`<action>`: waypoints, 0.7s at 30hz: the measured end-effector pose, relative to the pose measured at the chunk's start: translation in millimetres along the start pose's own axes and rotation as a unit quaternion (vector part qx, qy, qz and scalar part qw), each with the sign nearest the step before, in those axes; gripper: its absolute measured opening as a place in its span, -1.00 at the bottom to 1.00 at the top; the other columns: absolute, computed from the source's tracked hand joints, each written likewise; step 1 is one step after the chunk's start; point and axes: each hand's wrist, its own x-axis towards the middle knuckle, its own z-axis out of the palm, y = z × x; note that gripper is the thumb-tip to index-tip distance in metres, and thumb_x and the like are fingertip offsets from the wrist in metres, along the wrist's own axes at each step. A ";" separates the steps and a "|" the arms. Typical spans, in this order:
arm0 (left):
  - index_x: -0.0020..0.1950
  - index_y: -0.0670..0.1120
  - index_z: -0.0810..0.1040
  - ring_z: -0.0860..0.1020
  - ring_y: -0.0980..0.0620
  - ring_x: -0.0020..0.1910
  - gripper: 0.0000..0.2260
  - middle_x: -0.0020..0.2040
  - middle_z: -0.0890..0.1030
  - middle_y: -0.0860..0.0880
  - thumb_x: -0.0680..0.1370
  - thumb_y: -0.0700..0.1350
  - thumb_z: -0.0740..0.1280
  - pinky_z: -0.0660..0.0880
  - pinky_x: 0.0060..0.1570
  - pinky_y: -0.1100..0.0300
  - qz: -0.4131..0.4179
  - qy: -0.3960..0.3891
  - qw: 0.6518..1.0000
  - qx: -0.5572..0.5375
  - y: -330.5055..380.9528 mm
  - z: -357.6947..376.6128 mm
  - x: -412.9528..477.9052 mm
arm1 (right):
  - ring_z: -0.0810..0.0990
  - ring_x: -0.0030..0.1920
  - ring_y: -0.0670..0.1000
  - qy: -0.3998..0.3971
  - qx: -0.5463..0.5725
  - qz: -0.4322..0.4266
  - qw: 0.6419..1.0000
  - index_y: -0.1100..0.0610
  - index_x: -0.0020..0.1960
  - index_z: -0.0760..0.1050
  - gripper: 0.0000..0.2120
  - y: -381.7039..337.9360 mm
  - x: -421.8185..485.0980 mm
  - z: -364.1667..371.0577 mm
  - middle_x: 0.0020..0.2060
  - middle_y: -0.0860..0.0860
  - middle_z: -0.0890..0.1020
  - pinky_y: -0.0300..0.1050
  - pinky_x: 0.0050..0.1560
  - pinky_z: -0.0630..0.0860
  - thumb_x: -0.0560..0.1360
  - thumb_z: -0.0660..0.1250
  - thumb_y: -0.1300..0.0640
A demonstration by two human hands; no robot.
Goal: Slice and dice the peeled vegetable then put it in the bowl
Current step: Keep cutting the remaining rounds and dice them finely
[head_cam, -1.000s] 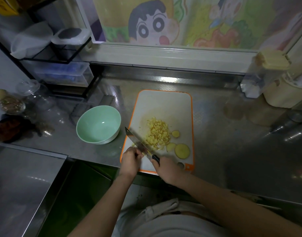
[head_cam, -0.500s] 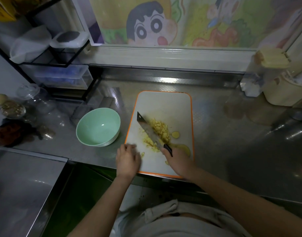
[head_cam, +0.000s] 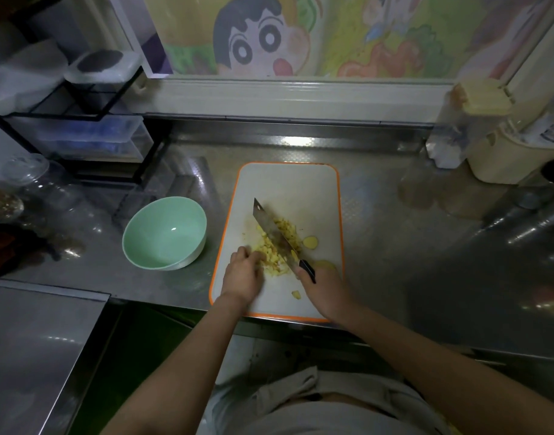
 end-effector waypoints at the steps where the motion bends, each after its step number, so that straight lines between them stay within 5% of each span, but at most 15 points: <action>1: 0.25 -0.05 0.49 0.34 -0.14 0.20 -0.69 0.20 0.38 -0.14 0.51 -0.20 0.24 0.33 0.17 0.09 0.001 -0.005 1.000 0.023 1.2 -1.1 2.9 | 0.35 -0.45 -0.07 0.004 0.001 0.000 1.000 0.08 -0.34 0.29 -0.61 0.3 -0.2 -0.1 -0.44 -0.01 0.36 -0.24 -0.46 0.22 0.62 0.10 -0.05; 12: 0.18 -0.11 0.43 0.30 -0.13 0.20 -0.77 0.19 0.36 -0.14 0.58 -0.06 0.17 0.25 0.12 0.06 0.028 -0.018 0.991 0.128 7.0 -7.4 17.2 | 0.37 -0.47 -0.05 0.001 0.053 0.014 0.998 0.11 -0.27 0.33 -0.64 4.9 6.4 -0.5 -0.44 0.01 0.37 -0.17 -0.43 0.32 0.60 0.12 -0.09; 21: -0.04 -0.19 0.47 0.46 -0.22 -0.02 -0.92 -0.06 0.54 -0.22 0.55 -0.19 0.24 0.35 -0.02 0.00 0.022 0.049 0.999 0.002 -9.7 -17.9 15.6 | 0.37 -0.47 -0.06 -0.009 0.057 0.005 0.998 0.07 -0.32 0.32 -0.62 2.5 9.5 -1.4 -0.46 0.00 0.37 -0.17 -0.44 0.29 0.61 0.11 -0.09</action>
